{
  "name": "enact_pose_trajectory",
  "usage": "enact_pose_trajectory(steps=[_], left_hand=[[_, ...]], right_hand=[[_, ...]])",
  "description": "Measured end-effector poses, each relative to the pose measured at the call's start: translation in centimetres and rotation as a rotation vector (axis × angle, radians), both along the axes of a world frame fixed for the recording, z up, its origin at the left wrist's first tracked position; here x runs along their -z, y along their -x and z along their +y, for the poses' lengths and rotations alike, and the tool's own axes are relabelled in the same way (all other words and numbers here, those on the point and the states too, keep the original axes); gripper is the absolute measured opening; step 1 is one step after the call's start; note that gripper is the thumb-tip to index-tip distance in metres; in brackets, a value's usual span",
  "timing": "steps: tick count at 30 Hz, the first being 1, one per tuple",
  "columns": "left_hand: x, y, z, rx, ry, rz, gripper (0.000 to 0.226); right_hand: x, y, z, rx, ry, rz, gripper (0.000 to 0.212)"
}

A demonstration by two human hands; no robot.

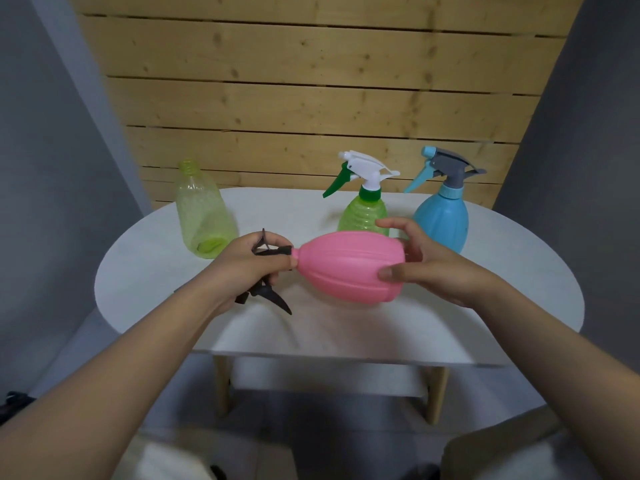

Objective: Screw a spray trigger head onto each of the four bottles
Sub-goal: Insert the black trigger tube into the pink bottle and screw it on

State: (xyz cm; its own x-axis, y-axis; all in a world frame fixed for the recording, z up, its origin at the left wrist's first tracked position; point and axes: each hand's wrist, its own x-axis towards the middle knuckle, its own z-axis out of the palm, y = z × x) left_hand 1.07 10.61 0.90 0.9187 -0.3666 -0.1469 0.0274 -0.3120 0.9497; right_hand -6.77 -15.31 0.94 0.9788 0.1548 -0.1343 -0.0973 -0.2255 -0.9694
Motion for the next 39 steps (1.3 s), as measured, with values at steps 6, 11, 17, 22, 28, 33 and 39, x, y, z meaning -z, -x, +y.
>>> enact_pose_trajectory(steps=[6, 11, 17, 22, 28, 33, 39], left_hand=[[-0.3, 0.4, 0.2, 0.082, 0.076, -0.090, 0.020], [-0.8, 0.8, 0.5, 0.148, 0.058, -0.187, 0.026], [-0.5, 0.8, 0.6, 0.133, -0.026, -0.202, 0.026], [-0.4, 0.1, 0.7, 0.053, -0.010, -0.101, 0.020], [-0.3, 0.1, 1.1, 0.137, -0.016, -0.101, 0.023], [-0.1, 0.0, 1.1, 0.128, -0.030, -0.064, 0.022], [-0.4, 0.3, 1.0, 0.138, 0.017, -0.038, 0.024]], right_hand=[[-0.4, 0.0, -0.1, 0.087, -0.121, -0.046, 0.059], [-0.1, -0.1, 0.3, 0.111, -0.098, 0.079, 0.053], [0.3, 0.2, 1.1, 0.080, -0.098, 0.162, 0.064], [0.1, 0.4, 0.6, 0.040, -0.152, 0.050, 0.076], [-0.5, 0.8, 0.4, 0.024, 0.036, 0.040, 0.057], [-0.2, 0.8, 0.4, 0.041, 0.055, 0.038, 0.060], [-0.4, 0.8, 0.3, 0.069, 0.011, -0.023, 0.074]])
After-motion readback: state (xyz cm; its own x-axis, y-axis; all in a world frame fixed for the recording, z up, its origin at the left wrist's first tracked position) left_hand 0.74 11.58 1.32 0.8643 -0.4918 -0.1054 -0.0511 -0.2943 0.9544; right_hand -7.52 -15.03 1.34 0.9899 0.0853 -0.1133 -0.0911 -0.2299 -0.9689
